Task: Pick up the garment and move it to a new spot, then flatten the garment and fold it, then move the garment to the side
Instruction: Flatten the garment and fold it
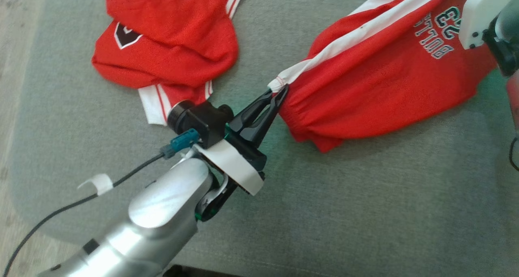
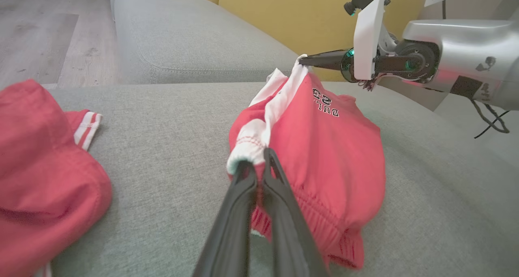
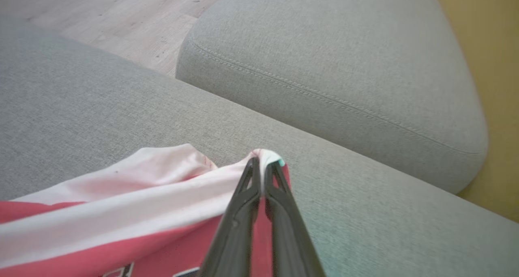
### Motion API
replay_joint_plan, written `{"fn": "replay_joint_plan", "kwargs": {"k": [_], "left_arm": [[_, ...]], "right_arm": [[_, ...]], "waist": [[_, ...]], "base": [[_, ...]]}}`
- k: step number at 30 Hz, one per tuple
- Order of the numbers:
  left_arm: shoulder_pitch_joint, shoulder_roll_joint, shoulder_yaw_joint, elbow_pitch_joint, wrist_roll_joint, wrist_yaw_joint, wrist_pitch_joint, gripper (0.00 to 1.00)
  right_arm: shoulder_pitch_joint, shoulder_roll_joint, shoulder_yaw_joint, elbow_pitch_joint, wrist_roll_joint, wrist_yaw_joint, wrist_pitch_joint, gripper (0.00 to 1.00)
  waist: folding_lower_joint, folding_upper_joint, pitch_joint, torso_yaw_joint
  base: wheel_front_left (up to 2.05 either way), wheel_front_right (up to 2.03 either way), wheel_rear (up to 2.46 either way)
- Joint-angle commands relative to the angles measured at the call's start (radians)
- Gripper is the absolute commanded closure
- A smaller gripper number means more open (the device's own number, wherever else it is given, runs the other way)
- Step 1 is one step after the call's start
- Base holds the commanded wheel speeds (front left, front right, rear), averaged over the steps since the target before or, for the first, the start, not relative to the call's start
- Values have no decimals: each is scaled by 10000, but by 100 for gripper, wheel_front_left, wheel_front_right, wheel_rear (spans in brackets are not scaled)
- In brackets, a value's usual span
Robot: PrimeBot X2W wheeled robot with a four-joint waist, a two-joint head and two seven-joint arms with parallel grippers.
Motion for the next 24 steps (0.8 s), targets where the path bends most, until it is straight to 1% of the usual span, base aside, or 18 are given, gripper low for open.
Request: {"fn": "replay_joint_plan", "kwargs": {"k": [1, 7, 8, 9, 10, 11, 12, 15, 18, 20, 21, 24], "left_arm": [[-405, 105, 300, -126, 44, -49, -125, 100], [-582, -192, 222, 458, 33, -165, -314, 100], [-593, -237, 240, 554, 24, -150, -351, 100], [-594, -284, 269, 651, 7, -123, -390, 98], [-589, -324, 302, 748, -4, -83, -433, 54], [-578, -351, 343, 844, -12, -37, -479, 19], [-565, -358, 384, 932, -6, 10, -527, 0], [-514, -256, 541, 1161, 105, 203, -684, 0], [-340, -54, 931, 1312, 90, 477, -823, 0], [-298, 196, 1293, 1296, 287, 827, -897, 0], [-298, 196, 1293, 1296, 287, 827, -897, 0], [5, 501, 1976, 1090, 411, 1234, -939, 0]], "right_arm": [[-322, 60, 118, -140, -79, -9, -171, 100], [-808, 158, 194, 940, -253, -9, -707, 100], [-888, 149, 161, 1094, -323, -9, -842, 59], [-950, 161, 87, 1253, -376, -9, -979, 0], [-994, 202, 39, 1409, -424, -9, -1101, 0], [-1028, 247, -24, 1560, -449, -9, -1227, 0], [-1051, 299, -100, 1697, -457, -9, -1364, 0], [-1034, 468, -402, 2031, -368, -9, -1888, 0], [-853, 745, -736, 2171, -104, -9, -2679, 0], [-638, 948, -885, 2136, 135, -9, -3321, 0], [-638, 948, -885, 2136, 135, -9, -3321, 0], [-173, 1289, -955, 1899, 562, -9, -4227, 0]], "waist": [[-1, 0, 143, 177], [-1, 0, 198, 381], [-1, 0, 187, 397], [-1, 0, 161, 406], [-1, 0, 115, 404], [-1, 0, 51, 383], [-1, 0, -28, 349], [-1, 0, -357, 206], [-1, 0, -848, -35], [-1, 0, -1199, -208], [-1, 0, -1199, -208], [-1, 0, -1732, -555]], "base": [[0, 0, 0], [0, 0, 0], [0, 0, 0], [0, 0, 0], [0, 0, 0], [0, 0, 0], [0, 0, 0], [0, 0, 0], [0, 0, 0], [0, 0, 0], [0, 0, 0], [0, 0, 0]]}}
